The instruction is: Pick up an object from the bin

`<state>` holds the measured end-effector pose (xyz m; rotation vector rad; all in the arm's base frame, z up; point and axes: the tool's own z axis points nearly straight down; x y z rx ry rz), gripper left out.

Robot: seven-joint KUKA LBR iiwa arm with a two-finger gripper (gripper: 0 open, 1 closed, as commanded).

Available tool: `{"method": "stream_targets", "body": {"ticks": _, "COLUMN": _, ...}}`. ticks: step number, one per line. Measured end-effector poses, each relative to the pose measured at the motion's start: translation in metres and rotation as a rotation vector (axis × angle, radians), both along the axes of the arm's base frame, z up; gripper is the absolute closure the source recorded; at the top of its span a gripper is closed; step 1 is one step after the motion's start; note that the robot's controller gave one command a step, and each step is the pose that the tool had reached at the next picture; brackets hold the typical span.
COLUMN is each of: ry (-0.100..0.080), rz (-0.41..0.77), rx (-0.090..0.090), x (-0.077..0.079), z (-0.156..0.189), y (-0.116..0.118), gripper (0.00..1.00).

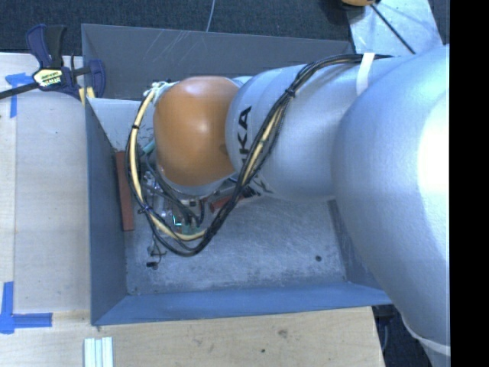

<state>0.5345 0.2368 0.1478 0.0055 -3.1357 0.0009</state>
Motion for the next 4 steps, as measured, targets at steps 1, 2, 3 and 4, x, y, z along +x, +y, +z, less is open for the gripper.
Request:
{"method": "stream_targets", "body": {"ticks": 1, "ry": -0.004, "rz": -0.002, "rx": 0.001, "x": 0.001, "z": 0.003, "y": -0.001, "gripper": 0.00}}
{"method": "stream_targets", "body": {"ticks": 2, "ry": -0.011, "rz": 0.063, "rx": 0.003, "x": 0.026, "z": -0.014, "y": -0.005, "gripper": 0.00}}
{"method": "stream_targets", "body": {"ticks": 3, "ry": -0.008, "rz": 0.073, "rx": 0.002, "x": 0.039, "z": -0.032, "y": -0.033, "gripper": 0.00}}
{"method": "stream_targets", "body": {"ticks": 4, "ry": -0.010, "rz": 0.163, "rx": 0.002, "x": 0.063, "z": -0.043, "y": -0.080, "gripper": 0.00}}
